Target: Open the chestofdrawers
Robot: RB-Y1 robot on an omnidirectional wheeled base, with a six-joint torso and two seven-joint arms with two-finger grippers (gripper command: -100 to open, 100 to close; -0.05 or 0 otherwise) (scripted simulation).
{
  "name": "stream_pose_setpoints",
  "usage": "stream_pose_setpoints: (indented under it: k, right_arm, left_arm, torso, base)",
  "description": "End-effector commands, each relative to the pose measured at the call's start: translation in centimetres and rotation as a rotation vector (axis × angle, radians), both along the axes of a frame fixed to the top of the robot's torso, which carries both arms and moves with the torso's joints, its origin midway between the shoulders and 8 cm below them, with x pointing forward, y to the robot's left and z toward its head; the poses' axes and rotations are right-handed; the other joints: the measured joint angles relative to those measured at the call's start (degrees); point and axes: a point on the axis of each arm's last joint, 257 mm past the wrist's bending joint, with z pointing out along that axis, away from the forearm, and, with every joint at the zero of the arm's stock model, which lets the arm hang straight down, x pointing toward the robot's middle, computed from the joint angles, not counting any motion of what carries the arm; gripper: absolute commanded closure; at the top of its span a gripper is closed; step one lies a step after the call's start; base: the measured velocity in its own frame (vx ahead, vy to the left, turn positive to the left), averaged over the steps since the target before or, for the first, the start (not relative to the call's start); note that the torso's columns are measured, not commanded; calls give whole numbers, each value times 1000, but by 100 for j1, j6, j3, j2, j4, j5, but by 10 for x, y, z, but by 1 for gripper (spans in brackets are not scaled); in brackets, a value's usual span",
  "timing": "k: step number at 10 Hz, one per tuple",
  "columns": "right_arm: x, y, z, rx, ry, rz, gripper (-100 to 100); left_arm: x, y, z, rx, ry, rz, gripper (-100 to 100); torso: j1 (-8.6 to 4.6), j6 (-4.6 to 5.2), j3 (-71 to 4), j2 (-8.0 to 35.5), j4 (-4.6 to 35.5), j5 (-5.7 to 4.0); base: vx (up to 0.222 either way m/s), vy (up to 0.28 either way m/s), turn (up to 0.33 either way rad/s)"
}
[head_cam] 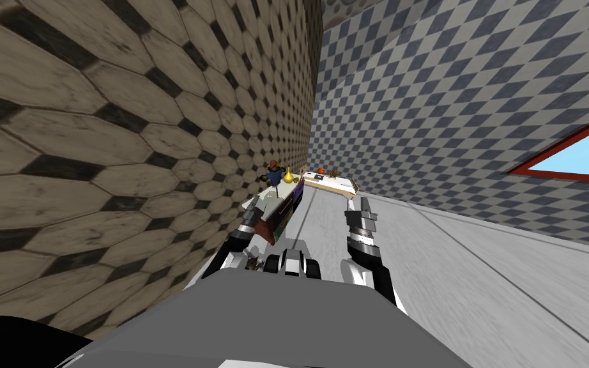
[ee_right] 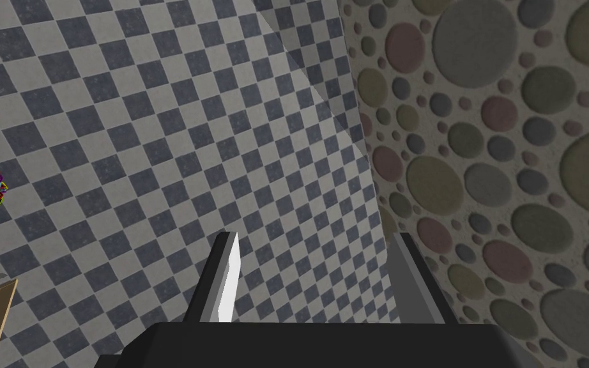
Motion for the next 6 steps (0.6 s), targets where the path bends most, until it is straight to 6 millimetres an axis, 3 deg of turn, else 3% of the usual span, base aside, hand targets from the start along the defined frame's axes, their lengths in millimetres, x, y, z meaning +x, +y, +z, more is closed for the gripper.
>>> stream_pose_setpoints:
  k: [1,4,5,6]
  right_arm:
    - [0,0,0,0,0,0,0]
    - [0,0,0,0,0,0,0]
    - [0,0,0,0,0,0,0]
    - [0,0,0,0,0,0,0]
  left_arm:
    - [3,-14,-44,-26,105,-64,-100]
    - [-1,-26,-101,-44,242,-130,-100]
    - [-1,-26,-101,-44,242,-130,-100]
    - [-4,-29,-122,-46,292,-150,-100]
  torso:
    - [11,-1,4,7,2,2]
    - [18,-1,4,7,2,5]
    - [17,-1,8,14,4,5]
    - [17,-1,16,27,8,4]
  base:
    - [131,-73,-72]
    - [149,-60,-65]
    - [91,-38,-28]
    - [81,-36,-54]
